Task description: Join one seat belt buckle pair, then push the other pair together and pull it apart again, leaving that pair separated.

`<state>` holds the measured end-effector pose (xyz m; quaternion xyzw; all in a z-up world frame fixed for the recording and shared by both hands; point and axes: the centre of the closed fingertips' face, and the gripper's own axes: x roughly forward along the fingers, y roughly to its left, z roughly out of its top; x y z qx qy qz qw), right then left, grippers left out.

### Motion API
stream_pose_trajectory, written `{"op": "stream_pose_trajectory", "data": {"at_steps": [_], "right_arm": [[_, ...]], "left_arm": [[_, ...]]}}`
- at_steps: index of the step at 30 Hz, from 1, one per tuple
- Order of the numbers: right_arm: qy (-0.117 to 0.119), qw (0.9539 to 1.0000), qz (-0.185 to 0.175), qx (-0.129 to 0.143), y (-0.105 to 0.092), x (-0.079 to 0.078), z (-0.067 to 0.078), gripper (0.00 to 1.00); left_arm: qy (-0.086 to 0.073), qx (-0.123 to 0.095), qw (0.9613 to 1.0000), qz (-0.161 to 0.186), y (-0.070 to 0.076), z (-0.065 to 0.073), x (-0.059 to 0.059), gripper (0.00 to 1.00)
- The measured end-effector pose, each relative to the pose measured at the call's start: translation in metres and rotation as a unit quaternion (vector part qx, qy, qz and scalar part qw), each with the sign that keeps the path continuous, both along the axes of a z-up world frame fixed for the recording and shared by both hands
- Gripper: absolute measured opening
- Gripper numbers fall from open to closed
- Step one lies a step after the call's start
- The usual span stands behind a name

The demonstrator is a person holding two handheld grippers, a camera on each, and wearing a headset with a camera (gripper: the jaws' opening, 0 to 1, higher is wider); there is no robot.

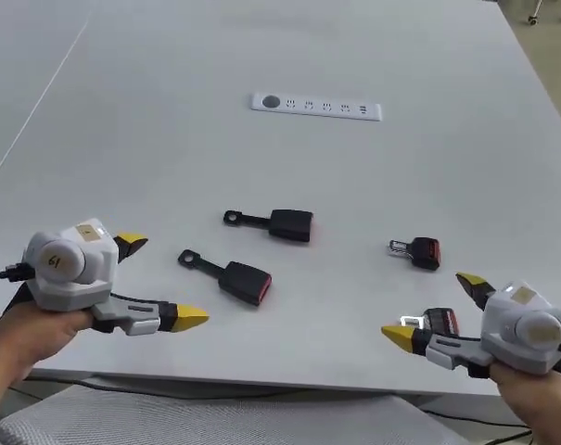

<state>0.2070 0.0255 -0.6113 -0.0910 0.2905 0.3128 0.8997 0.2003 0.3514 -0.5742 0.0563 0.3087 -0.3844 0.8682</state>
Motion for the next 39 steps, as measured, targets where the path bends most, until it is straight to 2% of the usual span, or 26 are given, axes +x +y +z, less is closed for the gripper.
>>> {"op": "stream_pose_trajectory", "data": {"at_steps": [22, 29, 32, 39], "right_arm": [[0.006, 0.9999, 0.014, 0.002, 0.008, -0.005, -0.003, 0.98], [0.008, 0.9998, 0.017, 0.005, 0.005, -0.004, -0.003, 0.98], [0.013, 0.9997, 0.018, 0.005, 0.002, -0.004, -0.005, 0.98], [0.018, 0.9994, 0.029, 0.003, 0.001, -0.005, -0.007, 0.97]], "left_arm": [[-0.002, 0.002, 1.0000, -0.004, -0.003, -0.001, 0.002, 1.00], [-0.003, 0.005, 0.9999, -0.013, -0.009, -0.002, 0.005, 1.00], [-0.009, 0.009, 0.9996, -0.024, -0.012, -0.002, 0.007, 0.99], [-0.007, 0.013, 0.9994, -0.033, -0.019, -0.004, 0.013, 0.99]]}}
